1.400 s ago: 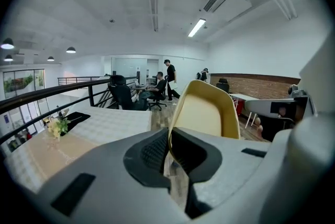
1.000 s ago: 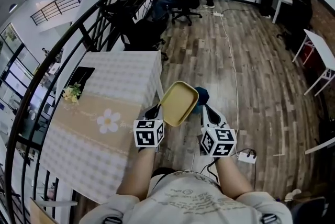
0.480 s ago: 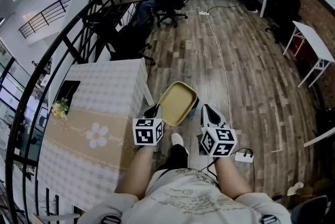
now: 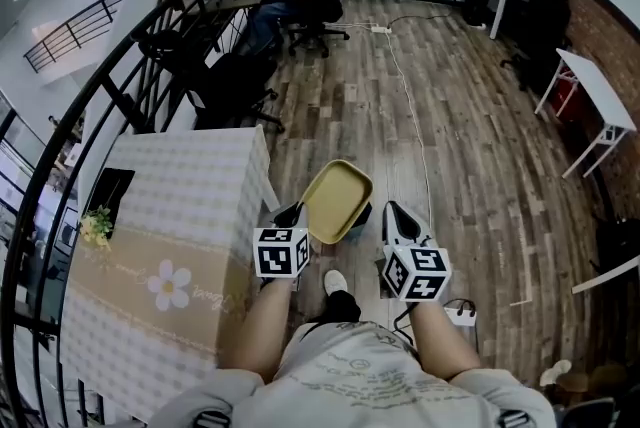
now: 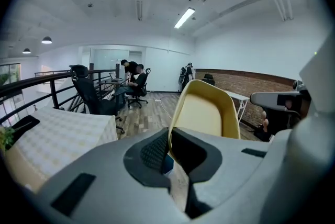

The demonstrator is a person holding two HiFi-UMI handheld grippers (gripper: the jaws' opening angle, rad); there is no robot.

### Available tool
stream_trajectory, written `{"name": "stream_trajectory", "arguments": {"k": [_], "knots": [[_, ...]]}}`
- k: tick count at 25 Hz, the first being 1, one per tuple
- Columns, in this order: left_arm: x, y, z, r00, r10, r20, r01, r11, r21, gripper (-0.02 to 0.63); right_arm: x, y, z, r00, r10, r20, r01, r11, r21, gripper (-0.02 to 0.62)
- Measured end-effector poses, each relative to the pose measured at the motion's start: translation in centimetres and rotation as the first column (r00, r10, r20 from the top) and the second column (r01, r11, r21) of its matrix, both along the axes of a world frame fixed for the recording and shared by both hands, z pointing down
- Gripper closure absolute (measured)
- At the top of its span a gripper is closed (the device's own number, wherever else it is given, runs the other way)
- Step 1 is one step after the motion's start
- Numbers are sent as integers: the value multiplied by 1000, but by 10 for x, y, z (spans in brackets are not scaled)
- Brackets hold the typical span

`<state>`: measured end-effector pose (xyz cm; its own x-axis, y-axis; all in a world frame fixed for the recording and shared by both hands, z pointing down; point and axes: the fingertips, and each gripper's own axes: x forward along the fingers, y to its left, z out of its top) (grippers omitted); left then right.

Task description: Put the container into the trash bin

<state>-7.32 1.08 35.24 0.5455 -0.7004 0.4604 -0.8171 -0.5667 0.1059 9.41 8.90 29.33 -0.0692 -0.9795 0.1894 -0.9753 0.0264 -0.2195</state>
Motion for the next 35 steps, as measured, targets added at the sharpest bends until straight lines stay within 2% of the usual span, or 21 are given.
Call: {"name": "stream_trajectory", "arguments": {"k": [14, 22, 28, 35], "knots": [[44, -171, 25, 1000, 7, 24, -5, 998, -62, 581, 47, -176, 6, 1000, -2, -8, 2, 999, -35, 594], [55, -249, 43, 1000, 18, 26, -15, 996, -93, 581, 56, -258, 15, 1000, -5, -26, 4, 998, -55, 594], [66, -288, 56, 1000, 15, 26, -12, 992, -127, 581, 65, -297, 21, 999, -13, -33, 11, 997, -76, 594], [93, -306, 96, 997, 1, 74, 15, 975, -220, 581, 97, -325, 61, 999, -34, 15, 36, 985, -169, 594]]}}
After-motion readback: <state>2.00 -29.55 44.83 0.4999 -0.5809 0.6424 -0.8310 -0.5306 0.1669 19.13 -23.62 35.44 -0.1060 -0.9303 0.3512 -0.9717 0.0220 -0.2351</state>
